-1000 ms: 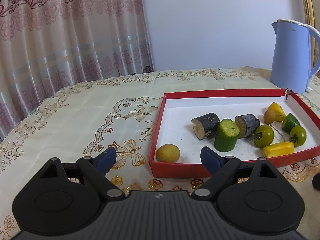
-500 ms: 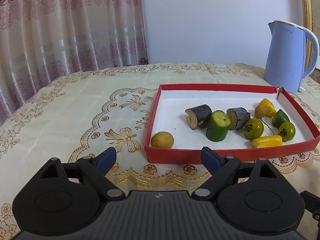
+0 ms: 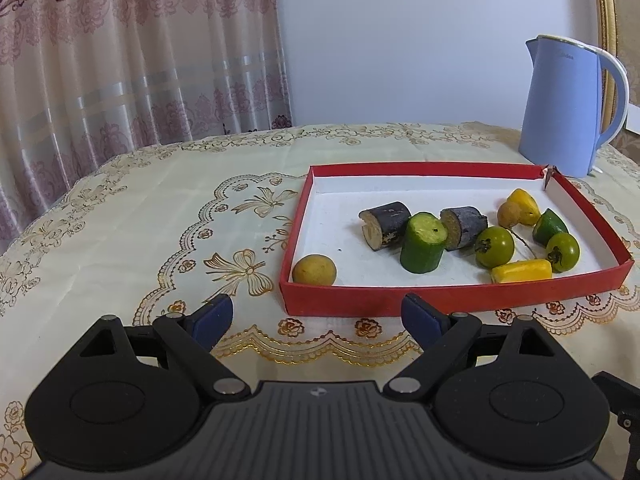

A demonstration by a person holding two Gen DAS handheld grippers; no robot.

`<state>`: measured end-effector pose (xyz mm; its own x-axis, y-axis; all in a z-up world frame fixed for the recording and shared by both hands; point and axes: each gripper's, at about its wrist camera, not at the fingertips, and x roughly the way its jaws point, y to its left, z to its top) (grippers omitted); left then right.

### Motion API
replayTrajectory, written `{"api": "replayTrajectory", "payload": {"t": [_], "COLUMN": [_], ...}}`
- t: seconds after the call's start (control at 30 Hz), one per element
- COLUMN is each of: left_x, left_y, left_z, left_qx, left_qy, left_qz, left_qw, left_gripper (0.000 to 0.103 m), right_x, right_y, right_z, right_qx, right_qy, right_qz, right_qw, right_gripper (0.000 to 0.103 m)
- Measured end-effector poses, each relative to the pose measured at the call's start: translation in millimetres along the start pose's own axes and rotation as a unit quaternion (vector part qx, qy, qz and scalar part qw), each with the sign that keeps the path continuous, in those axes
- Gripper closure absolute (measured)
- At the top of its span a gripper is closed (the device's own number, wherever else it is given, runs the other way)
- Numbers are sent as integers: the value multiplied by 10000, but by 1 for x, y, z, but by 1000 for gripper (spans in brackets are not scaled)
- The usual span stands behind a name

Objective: Organize fruits

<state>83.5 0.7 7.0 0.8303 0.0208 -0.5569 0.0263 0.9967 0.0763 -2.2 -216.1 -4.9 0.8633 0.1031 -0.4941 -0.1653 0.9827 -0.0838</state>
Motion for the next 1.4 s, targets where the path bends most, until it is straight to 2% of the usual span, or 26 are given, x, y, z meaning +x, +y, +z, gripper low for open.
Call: {"api": "replayTrajectory", "payload": {"t": [1.4], "left_x": [4], "left_y": [-4], "left_z": [-2], "left_qx": [100], "left_qy": [53], "left_qz": [20], "left_qw": [9999], "left_gripper": [11], "right_x": [8], "right_y": [-3], "right_z": [-4], "right_qx": [51], "right_qy": [108], "right_qz": [82], "right_qw": [9999], "right_gripper": [0]}}
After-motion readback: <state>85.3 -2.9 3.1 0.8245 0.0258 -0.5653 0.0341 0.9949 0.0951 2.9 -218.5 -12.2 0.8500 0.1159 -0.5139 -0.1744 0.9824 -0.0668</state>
